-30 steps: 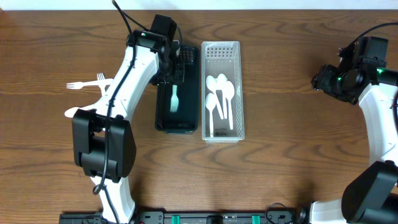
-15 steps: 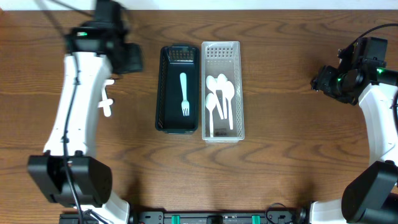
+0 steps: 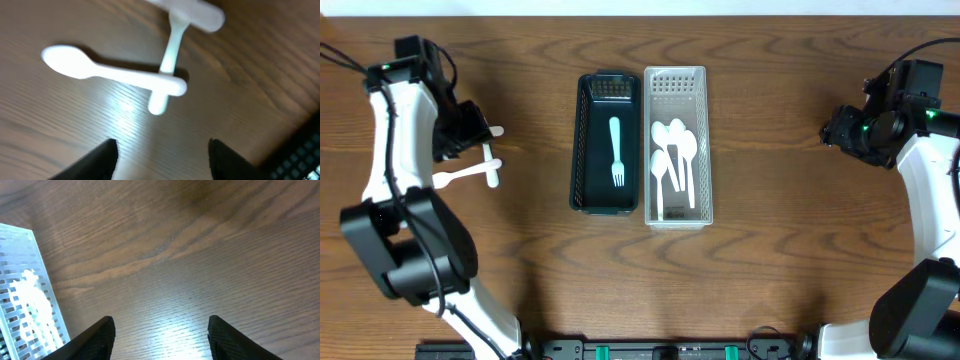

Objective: Pack container
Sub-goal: 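Grasp the white spoon on the left pile with the left gripper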

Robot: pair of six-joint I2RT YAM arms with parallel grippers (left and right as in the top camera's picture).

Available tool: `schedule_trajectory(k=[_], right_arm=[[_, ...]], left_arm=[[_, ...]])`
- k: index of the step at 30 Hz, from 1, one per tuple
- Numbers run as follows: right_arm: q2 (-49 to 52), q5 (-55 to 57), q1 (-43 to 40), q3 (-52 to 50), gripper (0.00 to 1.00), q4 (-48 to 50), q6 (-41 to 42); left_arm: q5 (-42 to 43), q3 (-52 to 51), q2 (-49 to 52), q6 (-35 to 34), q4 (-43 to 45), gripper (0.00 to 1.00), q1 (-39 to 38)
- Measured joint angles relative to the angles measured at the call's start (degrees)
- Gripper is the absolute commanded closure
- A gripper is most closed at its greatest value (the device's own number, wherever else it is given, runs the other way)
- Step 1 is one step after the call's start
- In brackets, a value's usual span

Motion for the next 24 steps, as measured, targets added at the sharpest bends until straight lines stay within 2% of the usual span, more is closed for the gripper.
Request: schedule_trajectory(k=[3, 9, 13, 24], right_arm=[[0.0, 0.0, 0.0, 0.0, 0.37, 0.0, 0.0], [0.0, 0.0, 0.0, 0.0, 0.36, -0.1, 0.0], [0.0, 0.0, 0.0, 0.0, 0.36, -0.1, 0.0], [0.0, 0.0, 0.0, 0.0, 0.36, -0.2, 0.0]], left_arm=[[-0.2, -0.3, 2.0, -7.5, -0.5, 0.51, 0.2], [-1.0, -0.5, 3.1, -30.2, -0.2, 0.34, 2.3], [-1.3, -0.8, 3.1, -42.2, 1.7, 0.33, 3.5], [-1.4, -6.1, 3.1, -58.4, 9.9, 0.33, 3.5]])
